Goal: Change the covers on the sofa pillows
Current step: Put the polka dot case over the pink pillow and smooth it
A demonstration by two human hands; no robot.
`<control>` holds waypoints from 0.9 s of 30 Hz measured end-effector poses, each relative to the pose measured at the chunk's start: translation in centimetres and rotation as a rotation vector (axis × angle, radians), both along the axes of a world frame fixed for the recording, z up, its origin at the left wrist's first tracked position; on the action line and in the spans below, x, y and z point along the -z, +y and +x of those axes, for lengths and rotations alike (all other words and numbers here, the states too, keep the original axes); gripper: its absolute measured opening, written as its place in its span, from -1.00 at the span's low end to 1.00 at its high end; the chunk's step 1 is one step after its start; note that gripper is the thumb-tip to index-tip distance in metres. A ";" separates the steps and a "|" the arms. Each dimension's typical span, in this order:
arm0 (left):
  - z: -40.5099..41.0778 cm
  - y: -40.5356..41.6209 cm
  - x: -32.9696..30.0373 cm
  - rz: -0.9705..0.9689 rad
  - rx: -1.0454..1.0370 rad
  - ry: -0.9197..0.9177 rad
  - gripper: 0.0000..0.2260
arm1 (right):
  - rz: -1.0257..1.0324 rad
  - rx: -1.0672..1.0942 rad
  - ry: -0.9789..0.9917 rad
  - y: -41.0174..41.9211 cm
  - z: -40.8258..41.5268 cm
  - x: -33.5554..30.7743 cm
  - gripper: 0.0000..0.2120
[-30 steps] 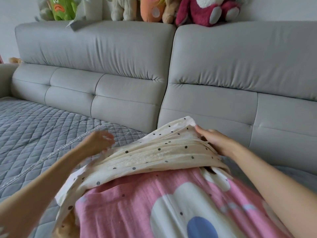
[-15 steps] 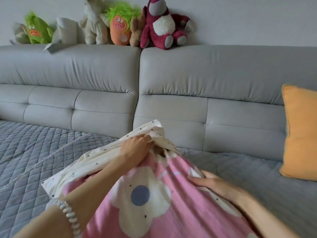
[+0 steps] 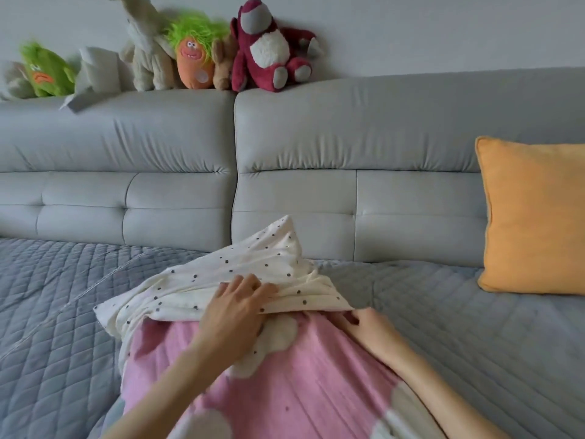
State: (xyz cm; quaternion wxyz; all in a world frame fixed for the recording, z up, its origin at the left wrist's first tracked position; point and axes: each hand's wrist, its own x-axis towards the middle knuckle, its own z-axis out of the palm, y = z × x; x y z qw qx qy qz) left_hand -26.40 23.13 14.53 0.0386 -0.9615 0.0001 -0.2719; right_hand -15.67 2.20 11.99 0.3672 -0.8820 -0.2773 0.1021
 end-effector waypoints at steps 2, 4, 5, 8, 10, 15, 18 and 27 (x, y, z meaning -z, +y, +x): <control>-2.5 2.3 1.1 -0.010 -0.130 -0.104 -0.62 | -0.154 0.141 -0.207 -0.4 -0.4 -0.7 -0.61; -4.8 4.4 1.6 -0.057 -0.289 -0.149 -0.59 | -0.173 0.217 -0.400 0.1 -1.5 -2.0 -0.60; -5.6 5.7 2.1 -0.096 -0.357 -0.161 -0.60 | -0.152 0.219 -0.490 0.7 -2.2 -2.5 -0.57; -7.2 10.0 4.3 -0.314 -0.591 -0.114 -0.71 | -0.036 0.022 -0.654 3.2 -5.0 -3.7 -0.45; -7.8 11.7 5.0 -0.523 -0.644 -0.097 -0.74 | 0.006 -0.187 -0.719 5.2 -7.8 -3.7 -0.39; -9.7 9.5 5.4 -0.640 -0.549 -0.349 -0.91 | -0.189 -0.312 -0.897 10.8 -14.2 0.7 -0.29; -12.1 7.1 7.0 -0.728 -0.510 -0.428 -0.81 | -0.129 -0.267 -1.002 12.1 -13.5 2.7 -0.68; -8.6 2.0 2.0 -0.879 -0.220 -0.540 -0.94 | 0.547 -0.005 -0.925 9.7 -10.9 -4.1 -0.94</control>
